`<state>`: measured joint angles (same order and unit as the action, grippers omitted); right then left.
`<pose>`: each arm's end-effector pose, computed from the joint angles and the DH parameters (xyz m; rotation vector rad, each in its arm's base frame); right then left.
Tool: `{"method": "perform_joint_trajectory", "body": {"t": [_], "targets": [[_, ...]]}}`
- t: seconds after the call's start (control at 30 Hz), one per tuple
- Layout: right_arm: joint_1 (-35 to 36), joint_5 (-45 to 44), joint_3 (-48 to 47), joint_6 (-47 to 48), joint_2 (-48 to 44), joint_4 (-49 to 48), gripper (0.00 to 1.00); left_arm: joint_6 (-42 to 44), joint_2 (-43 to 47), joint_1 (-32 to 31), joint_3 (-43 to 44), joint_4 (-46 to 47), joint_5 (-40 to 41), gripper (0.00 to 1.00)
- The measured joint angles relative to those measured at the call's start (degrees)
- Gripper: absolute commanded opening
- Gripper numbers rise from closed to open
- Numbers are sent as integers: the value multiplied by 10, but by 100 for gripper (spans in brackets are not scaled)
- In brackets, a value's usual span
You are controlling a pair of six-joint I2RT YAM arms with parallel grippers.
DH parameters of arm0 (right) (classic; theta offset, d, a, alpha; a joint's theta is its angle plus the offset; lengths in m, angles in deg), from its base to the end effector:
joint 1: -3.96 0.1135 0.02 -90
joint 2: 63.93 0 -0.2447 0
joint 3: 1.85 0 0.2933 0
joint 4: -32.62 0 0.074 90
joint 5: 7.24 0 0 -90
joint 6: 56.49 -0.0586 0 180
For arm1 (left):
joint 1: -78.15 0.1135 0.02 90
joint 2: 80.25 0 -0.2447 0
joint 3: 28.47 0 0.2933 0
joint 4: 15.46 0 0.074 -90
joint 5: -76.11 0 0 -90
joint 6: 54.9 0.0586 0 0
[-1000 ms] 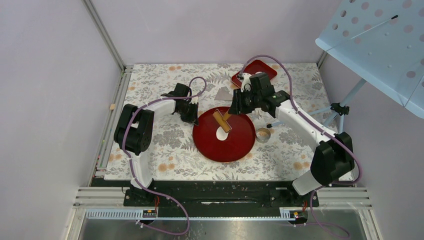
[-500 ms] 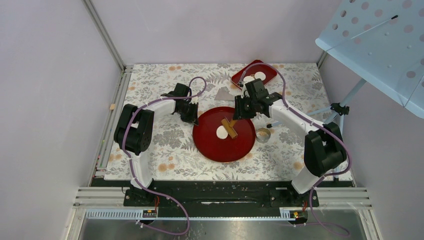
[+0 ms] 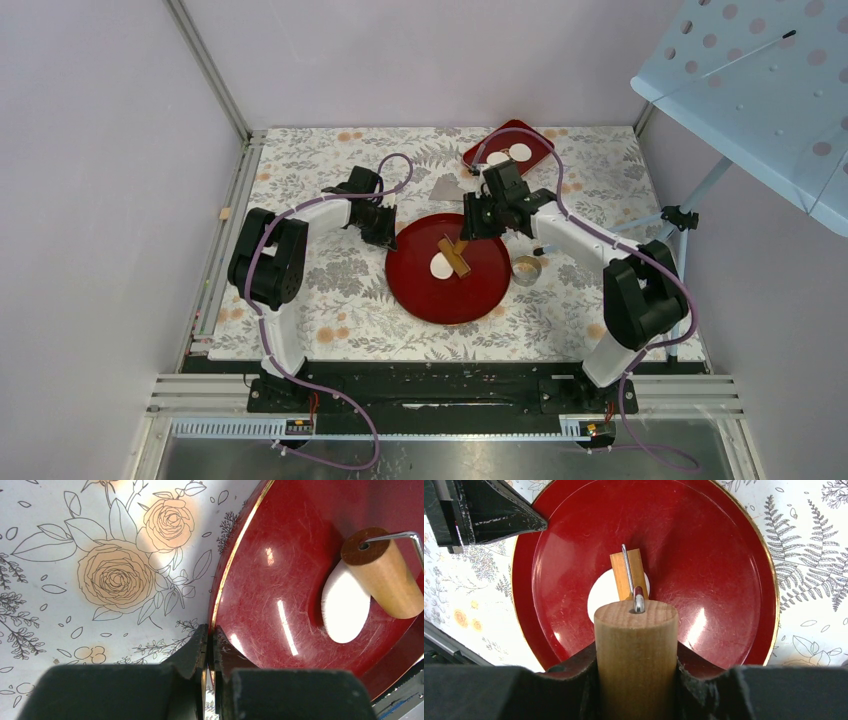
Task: Roll out the dumpling wrappers from the dough
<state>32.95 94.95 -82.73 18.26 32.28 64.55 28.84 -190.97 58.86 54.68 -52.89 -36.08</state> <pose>0.3600 0.2136 0.1828 -0.3963 2.4300 0.6058 0.3898 -0.1599 0.0904 0.4275 2.6976 -0.6556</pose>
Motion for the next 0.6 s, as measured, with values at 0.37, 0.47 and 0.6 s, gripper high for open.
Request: {"method": "perform_joint_trajectory", "body": {"t": [0.37,0.47,0.6], "targets": [[34,-32,5,5,18,-58,0,0,0,0,0,0,0,0],[37,-32,3,4,29,-78,0,0,0,0,0,0,0,0],[43,-32,3,4,37,-90,0,0,0,1,0,0,0,0]]}}
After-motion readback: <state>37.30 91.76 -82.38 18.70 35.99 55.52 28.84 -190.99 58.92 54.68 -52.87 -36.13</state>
